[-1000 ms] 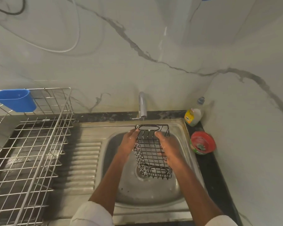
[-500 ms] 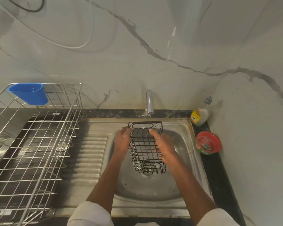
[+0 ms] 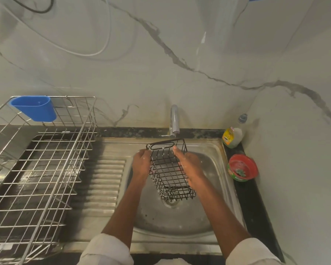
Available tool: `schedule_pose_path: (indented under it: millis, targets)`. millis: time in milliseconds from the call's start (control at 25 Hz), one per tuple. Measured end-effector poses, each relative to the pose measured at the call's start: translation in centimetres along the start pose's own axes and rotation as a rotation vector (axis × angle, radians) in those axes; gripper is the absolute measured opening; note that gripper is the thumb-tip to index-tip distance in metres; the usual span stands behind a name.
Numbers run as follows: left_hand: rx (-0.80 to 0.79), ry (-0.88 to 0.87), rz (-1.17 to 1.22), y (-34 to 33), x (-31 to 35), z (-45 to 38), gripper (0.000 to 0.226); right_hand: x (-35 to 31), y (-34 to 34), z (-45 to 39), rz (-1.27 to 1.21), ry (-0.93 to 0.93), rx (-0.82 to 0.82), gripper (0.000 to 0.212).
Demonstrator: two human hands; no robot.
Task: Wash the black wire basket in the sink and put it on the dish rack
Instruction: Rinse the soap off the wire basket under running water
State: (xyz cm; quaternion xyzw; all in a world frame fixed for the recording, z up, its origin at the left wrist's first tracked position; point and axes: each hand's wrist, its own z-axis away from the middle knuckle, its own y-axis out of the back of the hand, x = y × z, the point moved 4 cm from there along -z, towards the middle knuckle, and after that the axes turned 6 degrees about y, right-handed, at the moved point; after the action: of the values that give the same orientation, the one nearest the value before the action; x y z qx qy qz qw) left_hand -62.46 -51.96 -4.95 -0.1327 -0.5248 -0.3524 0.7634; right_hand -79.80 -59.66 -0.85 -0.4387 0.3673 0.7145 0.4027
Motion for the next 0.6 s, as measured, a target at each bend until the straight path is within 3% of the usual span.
schedule_pose_path:
  millis: [120,320,480,520,600]
  targets:
    - [0.022,-0.003,0.008,0.9,-0.2,-0.2,0.033,-0.3,-0.9,0.5,0.002,0.003,-0.039,0.087]
    - [-0.061,-0.228,-0.196,-2.0,0.0,-0.6,0.035,0.5,2.0,0.3,0.032,-0.021,0.050,0.052]
    - [-0.166,-0.233,-0.305,-5.7,0.8,-0.6,0.034,0.6,5.9,0.0,0.176,0.031,0.167,0.083]
    - [-0.193,-0.246,-0.333,-6.5,1.4,-0.5,0.034,0.6,6.8,-0.2,0.172,0.065,0.164,0.082]
    - [-0.277,-0.271,-0.357,-7.6,2.6,-0.1,0.036,0.3,8.3,-0.5,0.136,0.123,0.134,0.055]
